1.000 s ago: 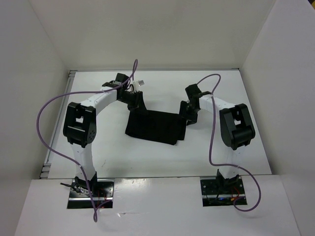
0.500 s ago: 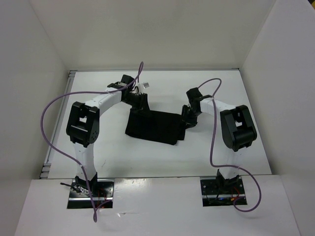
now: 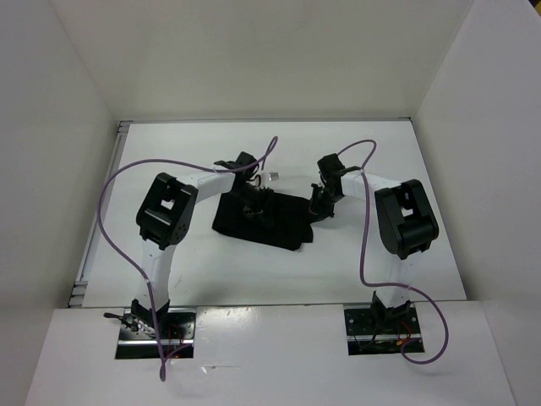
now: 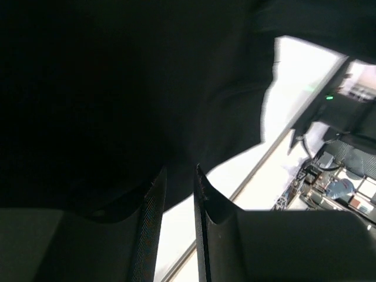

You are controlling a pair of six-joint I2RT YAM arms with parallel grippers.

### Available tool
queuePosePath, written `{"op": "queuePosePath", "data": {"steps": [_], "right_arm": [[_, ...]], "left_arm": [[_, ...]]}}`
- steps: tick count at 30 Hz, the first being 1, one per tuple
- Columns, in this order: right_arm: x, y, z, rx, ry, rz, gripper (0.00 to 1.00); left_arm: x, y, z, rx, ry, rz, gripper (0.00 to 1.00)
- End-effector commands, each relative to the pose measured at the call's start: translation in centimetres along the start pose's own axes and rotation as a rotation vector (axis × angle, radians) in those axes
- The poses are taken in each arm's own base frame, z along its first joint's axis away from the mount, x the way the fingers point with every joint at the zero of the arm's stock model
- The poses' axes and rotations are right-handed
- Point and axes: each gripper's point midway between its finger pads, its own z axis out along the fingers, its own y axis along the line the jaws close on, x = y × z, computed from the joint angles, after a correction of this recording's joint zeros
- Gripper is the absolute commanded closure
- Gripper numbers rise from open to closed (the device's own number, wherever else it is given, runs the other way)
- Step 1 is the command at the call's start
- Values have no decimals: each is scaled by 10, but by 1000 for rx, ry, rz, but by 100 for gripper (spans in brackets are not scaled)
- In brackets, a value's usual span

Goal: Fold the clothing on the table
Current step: Fold the skirt

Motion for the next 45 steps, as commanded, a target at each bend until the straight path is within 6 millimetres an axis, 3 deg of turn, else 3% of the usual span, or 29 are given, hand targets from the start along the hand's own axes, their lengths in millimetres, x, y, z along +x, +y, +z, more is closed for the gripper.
{"op": "queuePosePath", "data": {"steps": [1,6,9,12,16,19,22,24,33,38,42,44,45], "right_arm": [[-1,-18,7,100,-28,-18,100],[-5,-19,3,116,-44,-29,100],[-8,-16,-1,110,-53,-32,100],[-15,-13,-8,102,-72,-36,100],[-17,-11,-10,97,-80,-38,100],[-19,-14,-11,98,-83,-30,100],[-19,-14,-11,99,-83,-39,100],[-18,-13,-11,91,-78,-39,100],[-18,-13,-10,95,-70,-37,100],[-19,-6,-21,72,-85,-43,100],[-19,20,-49,-39,-102,-86,100],[-24,42,-71,-119,-130,-123,100],[-17,52,-77,-182,-105,-145,100]], "left_arm": [[8,11,4,-49,26,23,68],[40,49,16,-180,101,-38,68],[60,57,28,-190,159,-63,69],[56,46,22,-161,137,-42,69],[28,6,-15,-162,28,37,67],[17,-13,-37,-163,-29,70,67],[18,-16,-49,-170,-51,74,66],[23,-7,-49,-185,-42,52,66],[50,30,-13,-203,52,-10,66],[60,40,-4,-230,81,-23,66],[71,53,8,-247,116,-39,66],[70,55,11,-247,111,-45,66],[68,55,14,-236,107,-52,66]]}}
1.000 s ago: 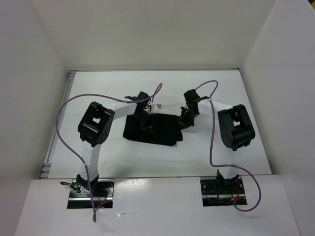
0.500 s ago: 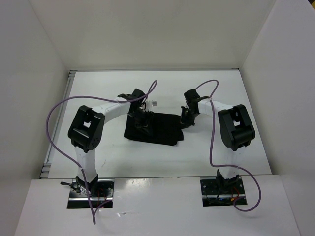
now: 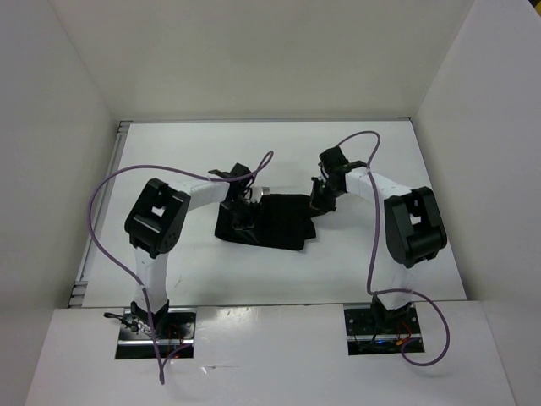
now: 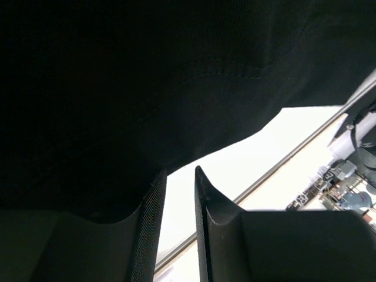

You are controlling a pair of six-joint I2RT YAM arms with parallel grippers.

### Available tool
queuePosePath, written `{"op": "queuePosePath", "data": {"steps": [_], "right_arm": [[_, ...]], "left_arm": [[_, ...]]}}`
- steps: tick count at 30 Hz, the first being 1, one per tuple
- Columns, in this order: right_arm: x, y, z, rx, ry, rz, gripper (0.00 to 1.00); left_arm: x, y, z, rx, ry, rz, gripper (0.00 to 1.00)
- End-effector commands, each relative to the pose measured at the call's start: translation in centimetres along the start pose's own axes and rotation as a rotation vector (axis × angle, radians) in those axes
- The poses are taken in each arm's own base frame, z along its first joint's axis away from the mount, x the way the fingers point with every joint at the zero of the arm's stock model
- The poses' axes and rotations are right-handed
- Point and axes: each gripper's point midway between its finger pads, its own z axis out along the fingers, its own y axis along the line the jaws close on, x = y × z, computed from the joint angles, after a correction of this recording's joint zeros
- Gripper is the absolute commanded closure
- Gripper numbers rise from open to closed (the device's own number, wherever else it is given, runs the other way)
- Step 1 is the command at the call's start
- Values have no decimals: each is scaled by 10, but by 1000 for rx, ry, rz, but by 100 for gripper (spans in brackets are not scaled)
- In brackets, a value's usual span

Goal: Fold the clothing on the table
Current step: Fold the skirt

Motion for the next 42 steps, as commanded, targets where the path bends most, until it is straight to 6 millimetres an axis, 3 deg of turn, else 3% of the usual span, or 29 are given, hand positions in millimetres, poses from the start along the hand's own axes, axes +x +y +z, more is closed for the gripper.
{"op": "queuePosePath", "data": {"steps": [1,7,13,17,20,24,28,31,37,42], "right_arm": [[-22,54,-59,-210,-87,-97,100],[-21,101,-90,-399,-81,-182,100],[-19,135,-96,-549,-38,-199,100],[-24,141,-87,-558,-23,-197,100],[-28,141,-84,-546,-32,-194,100],[-30,139,-80,-527,-30,-186,100],[-33,136,-73,-505,-16,-180,100],[-34,135,-72,-490,-15,-185,100],[-36,133,-71,-471,-2,-182,100],[-41,135,-70,-461,-5,-187,100]], "left_arm": [[6,21,25,-45,28,1,66],[-21,4,32,15,-8,6,66],[-39,-4,27,25,-45,23,66],[-40,-11,17,28,-55,42,66],[-50,-17,-20,12,-127,43,66],[-70,-23,-96,-57,-303,60,65],[-88,7,-149,-149,-441,-4,63],[-88,40,-158,-187,-462,-79,63],[-74,105,-145,-334,-442,-211,63],[-57,126,-118,-345,-382,-261,63]]}}
